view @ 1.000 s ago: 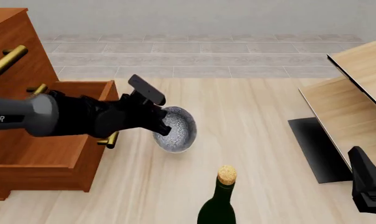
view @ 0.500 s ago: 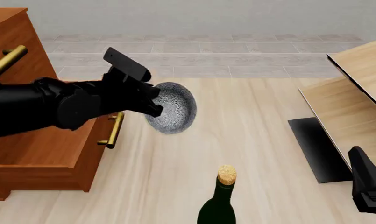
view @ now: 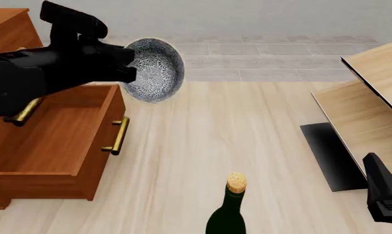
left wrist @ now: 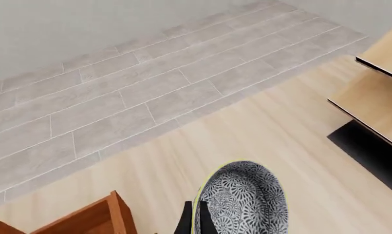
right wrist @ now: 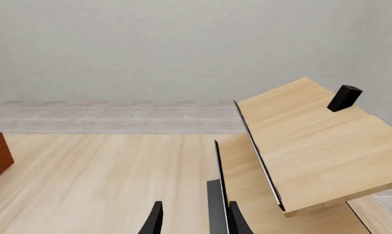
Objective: Put the bowl on top of the cabinet.
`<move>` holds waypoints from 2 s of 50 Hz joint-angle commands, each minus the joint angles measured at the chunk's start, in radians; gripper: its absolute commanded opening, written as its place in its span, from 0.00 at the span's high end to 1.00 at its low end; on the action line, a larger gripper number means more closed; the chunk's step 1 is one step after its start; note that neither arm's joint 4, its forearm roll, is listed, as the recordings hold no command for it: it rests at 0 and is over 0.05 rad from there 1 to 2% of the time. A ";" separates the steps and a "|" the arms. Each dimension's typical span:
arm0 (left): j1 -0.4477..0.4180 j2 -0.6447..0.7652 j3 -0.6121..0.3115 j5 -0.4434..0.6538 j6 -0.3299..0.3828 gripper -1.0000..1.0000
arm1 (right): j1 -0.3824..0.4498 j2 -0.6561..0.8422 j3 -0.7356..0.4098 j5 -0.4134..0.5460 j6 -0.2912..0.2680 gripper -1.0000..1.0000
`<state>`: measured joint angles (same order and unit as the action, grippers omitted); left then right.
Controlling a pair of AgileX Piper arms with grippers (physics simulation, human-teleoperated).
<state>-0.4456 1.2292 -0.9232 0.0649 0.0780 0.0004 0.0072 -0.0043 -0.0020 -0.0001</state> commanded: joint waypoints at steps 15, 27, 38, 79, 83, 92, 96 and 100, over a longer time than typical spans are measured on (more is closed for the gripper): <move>0.159 -0.164 -0.113 0.137 -0.140 1.00 | 0.000 0.000 0.000 0.000 0.000 0.00; 0.209 -0.239 -0.168 0.204 -0.203 1.00 | 0.000 0.000 0.000 0.000 0.000 0.00; 0.293 -0.269 -0.237 0.254 -0.259 1.00 | 0.000 0.000 0.000 0.000 0.000 0.00; 0.594 -0.229 -0.618 0.655 -0.644 1.00 | 0.000 0.000 0.000 0.000 0.000 0.00; 0.607 -0.224 -0.644 0.680 -0.645 1.00 | 0.000 0.000 0.000 0.000 0.000 0.00; 0.640 -0.204 -0.676 0.759 -0.679 1.00 | 0.000 0.000 0.000 0.000 0.000 0.00; 0.653 -0.201 -0.700 0.799 -0.715 1.00 | 0.000 0.000 0.000 0.000 0.000 0.00; 0.678 -0.204 -0.714 0.826 -0.721 1.00 | 0.000 0.000 0.000 0.000 0.000 0.00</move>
<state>0.1888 1.0202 -1.5870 0.8145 -0.6045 0.0004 0.0072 -0.0043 -0.0020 -0.0001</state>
